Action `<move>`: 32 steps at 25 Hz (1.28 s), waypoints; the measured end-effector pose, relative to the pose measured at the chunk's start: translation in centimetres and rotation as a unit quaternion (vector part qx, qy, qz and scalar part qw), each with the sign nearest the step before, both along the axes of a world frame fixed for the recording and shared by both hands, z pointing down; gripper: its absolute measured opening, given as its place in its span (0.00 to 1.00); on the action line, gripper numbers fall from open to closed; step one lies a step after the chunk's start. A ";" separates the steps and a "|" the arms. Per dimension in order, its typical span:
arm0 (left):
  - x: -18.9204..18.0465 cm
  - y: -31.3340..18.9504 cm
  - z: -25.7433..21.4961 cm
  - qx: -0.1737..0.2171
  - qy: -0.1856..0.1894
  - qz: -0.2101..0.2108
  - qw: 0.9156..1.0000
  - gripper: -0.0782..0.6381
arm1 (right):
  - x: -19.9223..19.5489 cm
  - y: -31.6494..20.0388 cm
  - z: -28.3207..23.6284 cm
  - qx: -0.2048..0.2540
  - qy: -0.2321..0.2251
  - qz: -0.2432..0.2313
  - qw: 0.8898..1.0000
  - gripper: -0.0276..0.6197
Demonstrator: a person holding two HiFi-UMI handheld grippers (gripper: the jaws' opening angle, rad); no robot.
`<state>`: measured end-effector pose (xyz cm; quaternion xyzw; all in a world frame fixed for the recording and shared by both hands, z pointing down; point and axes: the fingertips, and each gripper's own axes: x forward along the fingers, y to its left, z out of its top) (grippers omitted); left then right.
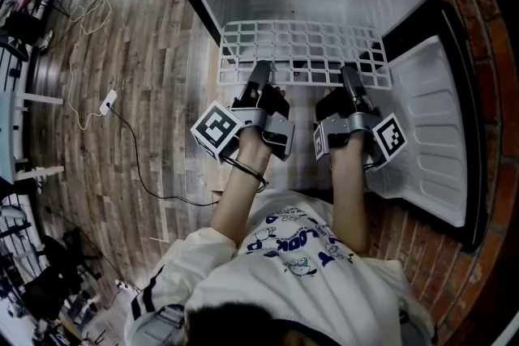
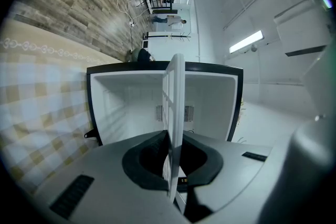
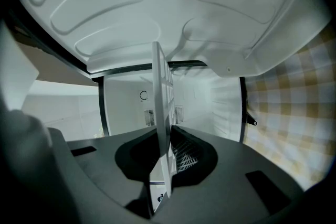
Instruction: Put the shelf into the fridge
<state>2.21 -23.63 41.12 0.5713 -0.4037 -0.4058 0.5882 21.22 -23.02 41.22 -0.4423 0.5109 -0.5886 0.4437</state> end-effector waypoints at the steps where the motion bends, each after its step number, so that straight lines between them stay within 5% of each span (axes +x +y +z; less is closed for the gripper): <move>1: 0.0 0.0 -0.1 0.001 0.000 0.000 1.000 0.16 | 0.0 0.0 0.0 -0.001 0.000 0.000 1.000 0.12; 32: -0.1 0.4 -0.2 -0.011 -0.016 0.003 1.000 0.16 | 0.0 0.2 -0.8 0.000 0.013 -0.004 1.000 0.12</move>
